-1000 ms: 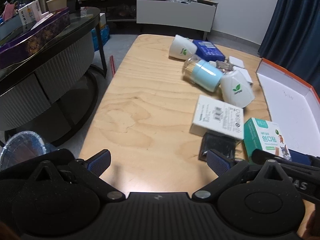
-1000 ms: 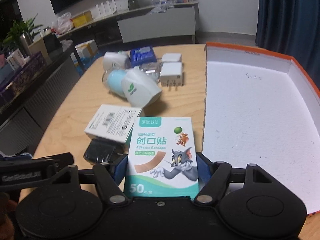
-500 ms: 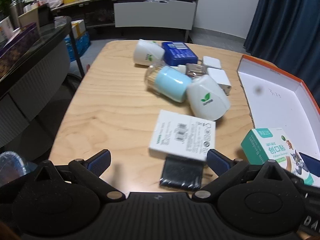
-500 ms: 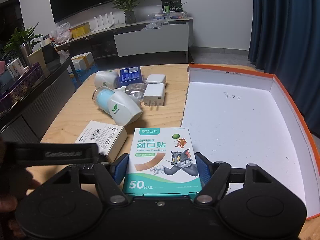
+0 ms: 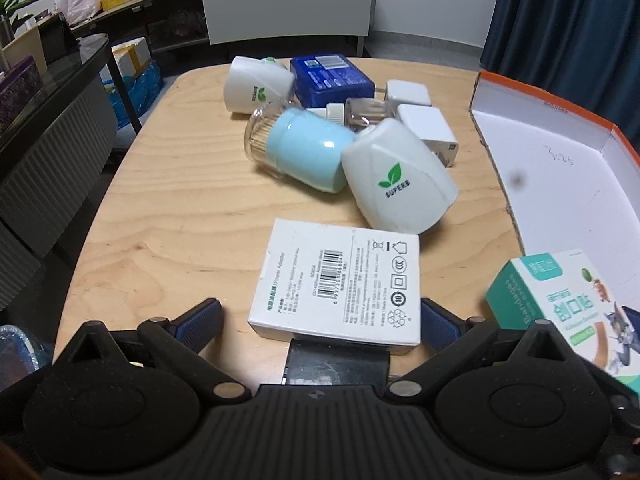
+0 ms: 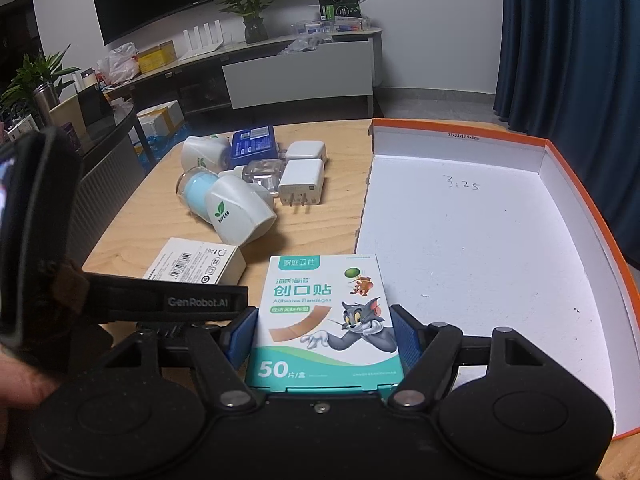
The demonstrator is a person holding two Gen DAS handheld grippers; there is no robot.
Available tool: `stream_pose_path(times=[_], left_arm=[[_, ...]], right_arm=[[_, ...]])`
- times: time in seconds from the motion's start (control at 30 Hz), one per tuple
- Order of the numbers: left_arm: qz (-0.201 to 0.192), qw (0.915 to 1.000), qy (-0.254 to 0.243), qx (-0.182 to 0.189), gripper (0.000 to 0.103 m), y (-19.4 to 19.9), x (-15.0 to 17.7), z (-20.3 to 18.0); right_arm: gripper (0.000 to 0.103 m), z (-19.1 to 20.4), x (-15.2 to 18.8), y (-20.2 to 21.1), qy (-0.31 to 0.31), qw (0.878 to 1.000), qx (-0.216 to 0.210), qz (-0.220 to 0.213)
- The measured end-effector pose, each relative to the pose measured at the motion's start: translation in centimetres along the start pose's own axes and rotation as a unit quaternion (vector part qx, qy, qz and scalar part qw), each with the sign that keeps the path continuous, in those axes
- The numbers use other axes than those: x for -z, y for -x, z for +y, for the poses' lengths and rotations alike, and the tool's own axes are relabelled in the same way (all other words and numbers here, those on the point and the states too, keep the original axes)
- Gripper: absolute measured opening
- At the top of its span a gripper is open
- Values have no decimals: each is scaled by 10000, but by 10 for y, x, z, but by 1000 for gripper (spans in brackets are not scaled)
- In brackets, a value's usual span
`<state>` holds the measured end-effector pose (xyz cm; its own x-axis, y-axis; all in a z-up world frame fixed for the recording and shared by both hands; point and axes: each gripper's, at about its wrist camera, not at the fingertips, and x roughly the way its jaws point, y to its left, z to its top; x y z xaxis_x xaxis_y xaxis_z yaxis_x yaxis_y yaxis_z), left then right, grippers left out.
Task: Organize rigid objects
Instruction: 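Grasp the white adapter box with the left tool while the right tool holds the bandage box, then carry both boxes into the orange-rimmed tray and open both tools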
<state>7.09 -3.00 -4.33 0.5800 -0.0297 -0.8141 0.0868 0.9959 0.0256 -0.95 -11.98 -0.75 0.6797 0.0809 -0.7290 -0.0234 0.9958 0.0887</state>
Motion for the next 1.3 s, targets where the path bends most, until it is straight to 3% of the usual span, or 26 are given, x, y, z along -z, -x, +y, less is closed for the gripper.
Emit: stream_pose_path(times=[0.17,0.23,0.53,0.83,1.3], left_arm=[[-201,9997,-25,125,79,5,-4,1],[-228,9992,126,296,79,6,-6,5],[-572,9977,261,267,78,34,-12,12],[-588,9968,434,334,78,59,-10,11],[-736,9952,337,555,79,80,-14,-18]], right_arm=[[84,0,-1,1,10,10000,-30,-38],[84,0,-1,3,11,10000,-60,-59],[84,0,-7,15,4,9997,-136,-187],[84,-8,-18,33,-76,9992,-154,-351],[84,-39,-26,56,-318,9979,40,-565]])
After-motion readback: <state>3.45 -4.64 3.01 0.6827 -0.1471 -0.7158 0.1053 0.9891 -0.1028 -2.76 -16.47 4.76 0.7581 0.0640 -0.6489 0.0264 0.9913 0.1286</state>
